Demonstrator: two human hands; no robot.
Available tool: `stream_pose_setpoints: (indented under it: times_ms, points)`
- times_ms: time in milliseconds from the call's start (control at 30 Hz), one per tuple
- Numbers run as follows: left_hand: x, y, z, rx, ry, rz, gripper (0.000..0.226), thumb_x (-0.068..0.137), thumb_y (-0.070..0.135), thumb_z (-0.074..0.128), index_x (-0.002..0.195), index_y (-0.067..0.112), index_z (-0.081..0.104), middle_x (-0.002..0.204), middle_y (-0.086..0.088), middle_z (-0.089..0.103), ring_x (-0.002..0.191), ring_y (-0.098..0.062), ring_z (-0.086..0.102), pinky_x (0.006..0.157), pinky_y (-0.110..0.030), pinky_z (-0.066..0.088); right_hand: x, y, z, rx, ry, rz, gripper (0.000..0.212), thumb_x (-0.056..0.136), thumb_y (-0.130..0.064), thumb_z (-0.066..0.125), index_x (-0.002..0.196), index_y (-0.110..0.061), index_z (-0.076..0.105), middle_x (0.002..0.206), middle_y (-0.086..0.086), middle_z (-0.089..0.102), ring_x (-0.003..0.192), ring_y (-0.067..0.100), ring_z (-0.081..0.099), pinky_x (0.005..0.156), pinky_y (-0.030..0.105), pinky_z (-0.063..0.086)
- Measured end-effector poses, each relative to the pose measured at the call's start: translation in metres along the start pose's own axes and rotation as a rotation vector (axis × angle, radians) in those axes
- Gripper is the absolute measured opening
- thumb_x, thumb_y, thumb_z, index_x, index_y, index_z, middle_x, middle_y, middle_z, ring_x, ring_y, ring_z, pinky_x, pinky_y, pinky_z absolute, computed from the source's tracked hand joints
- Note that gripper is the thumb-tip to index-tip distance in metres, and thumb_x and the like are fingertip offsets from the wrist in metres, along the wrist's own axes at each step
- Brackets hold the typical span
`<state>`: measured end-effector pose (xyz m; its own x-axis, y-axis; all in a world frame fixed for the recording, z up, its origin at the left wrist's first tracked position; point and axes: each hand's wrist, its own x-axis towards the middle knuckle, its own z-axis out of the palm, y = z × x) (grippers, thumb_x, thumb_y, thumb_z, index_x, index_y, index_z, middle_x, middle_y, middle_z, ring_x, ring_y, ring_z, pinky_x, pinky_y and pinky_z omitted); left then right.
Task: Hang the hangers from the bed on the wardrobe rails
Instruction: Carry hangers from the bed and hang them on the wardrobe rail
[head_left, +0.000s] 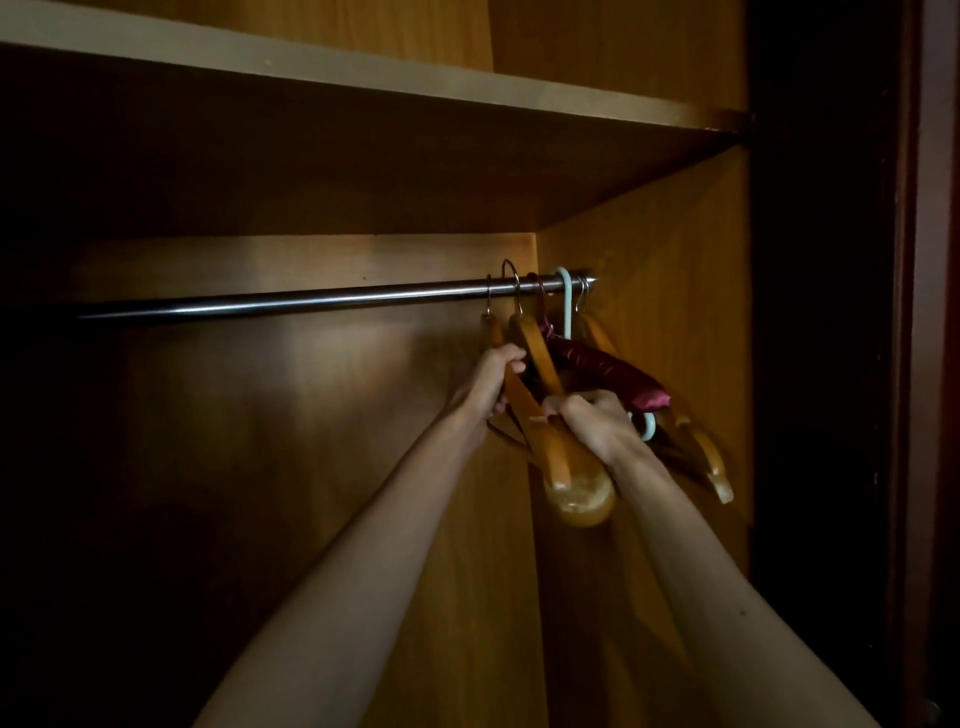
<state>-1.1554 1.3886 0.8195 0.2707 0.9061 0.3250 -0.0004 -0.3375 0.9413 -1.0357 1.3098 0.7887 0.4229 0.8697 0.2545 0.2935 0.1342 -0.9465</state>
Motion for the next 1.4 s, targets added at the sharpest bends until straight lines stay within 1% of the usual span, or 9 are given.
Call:
stream_pose_setpoints:
  times_ms: [367, 500, 600, 700, 867, 967, 1067, 1267, 1400]
  points:
    - [0.012, -0.011, 0.039, -0.049, 0.078, -0.051, 0.021, 0.085, 0.032, 0.066, 0.066, 0.025, 0.061, 0.057, 0.007, 0.050, 0.051, -0.008, 0.046, 0.047, -0.020, 0.035, 0.000, 0.016, -0.030, 0.050, -0.058, 0.083, 0.021, 0.080, -0.028, 0.068, 0.092, -0.012, 0.077, 0.089, 0.008, 0.077, 0.085, 0.024, 0.071, 0.069, 0.030, 0.052]
    - [0.009, -0.017, 0.034, -0.010, 0.074, -0.023, 0.019, 0.082, 0.038, 0.066, 0.081, 0.020, 0.072, 0.074, 0.000, 0.066, 0.072, -0.018, 0.064, 0.065, -0.031, 0.050, -0.006, 0.014, -0.039, 0.082, -0.105, 0.057, 0.015, 0.082, -0.024, 0.070, 0.093, -0.014, 0.071, 0.090, 0.008, 0.072, 0.085, 0.023, 0.068, 0.064, 0.029, 0.049]
    - [0.003, -0.022, 0.033, 0.003, 0.093, -0.017, 0.035, 0.084, 0.047, 0.064, 0.094, 0.015, 0.074, 0.090, -0.007, 0.074, 0.092, -0.025, 0.071, 0.078, -0.036, 0.054, -0.006, 0.016, -0.038, 0.091, -0.128, 0.025, 0.028, 0.083, -0.028, 0.072, 0.108, -0.014, 0.072, 0.100, 0.007, 0.074, 0.093, 0.024, 0.069, 0.074, 0.034, 0.055]
    - [-0.019, -0.031, 0.036, 0.002, 0.239, 0.051, 0.037, 0.092, 0.054, 0.061, 0.100, 0.018, 0.069, 0.095, 0.000, 0.073, 0.090, -0.017, 0.068, 0.069, -0.028, 0.051, -0.012, 0.025, -0.039, 0.157, -0.133, 0.039, 0.028, 0.090, -0.036, 0.068, 0.113, -0.020, 0.070, 0.107, 0.003, 0.074, 0.100, 0.022, 0.068, 0.089, 0.038, 0.055]
    - [-0.074, -0.097, 0.040, 0.011, 0.403, 0.197, 0.021, 0.101, 0.040, 0.053, 0.095, 0.021, 0.060, 0.089, -0.001, 0.066, 0.083, -0.017, 0.063, 0.074, -0.033, 0.047, -0.052, 0.073, -0.049, 0.175, -0.060, -0.067, 0.027, 0.097, -0.049, 0.057, 0.105, -0.028, 0.072, 0.097, -0.008, 0.077, 0.089, 0.007, 0.071, 0.072, 0.023, 0.051]
    - [-0.114, -0.159, 0.050, 0.098, 0.285, 0.093, 0.019, 0.100, 0.016, 0.056, 0.081, 0.015, 0.057, 0.069, 0.000, 0.053, 0.066, -0.014, 0.049, 0.065, -0.032, 0.039, -0.086, 0.121, -0.054, 0.060, 0.023, -0.159, 0.014, 0.099, -0.038, 0.056, 0.102, -0.034, 0.069, 0.095, -0.012, 0.073, 0.081, 0.002, 0.068, 0.064, 0.017, 0.049]
    - [-0.166, -0.225, 0.066, 0.206, 0.011, -0.133, 0.022, 0.099, 0.013, 0.060, 0.077, 0.009, 0.062, 0.062, 0.003, 0.054, 0.059, -0.013, 0.049, 0.057, -0.023, 0.038, -0.119, 0.184, -0.054, -0.115, -0.080, -0.143, 0.010, 0.098, -0.030, 0.061, 0.100, -0.030, 0.071, 0.088, -0.017, 0.071, 0.080, -0.006, 0.066, 0.064, 0.010, 0.049]
    - [-0.272, -0.344, 0.106, 0.343, -0.449, -0.560, 0.020, 0.099, 0.011, 0.062, 0.095, -0.009, 0.065, 0.075, -0.011, 0.060, 0.045, 0.001, 0.051, 0.048, -0.015, 0.040, -0.203, 0.338, -0.056, -0.342, -0.262, 0.215, 0.010, 0.093, -0.014, 0.066, 0.096, -0.017, 0.075, 0.095, -0.007, 0.074, 0.087, 0.007, 0.070, 0.074, 0.022, 0.055]
    - [-0.321, -0.404, 0.128, 0.449, -0.733, -0.684, 0.017, 0.099, 0.005, 0.059, 0.082, 0.005, 0.061, 0.066, -0.007, 0.059, 0.039, 0.003, 0.051, 0.043, -0.014, 0.040, -0.265, 0.410, -0.054, -0.352, -0.303, 0.552, 0.011, 0.093, -0.016, 0.065, 0.090, -0.021, 0.075, 0.089, -0.007, 0.071, 0.087, 0.008, 0.068, 0.071, 0.018, 0.051]
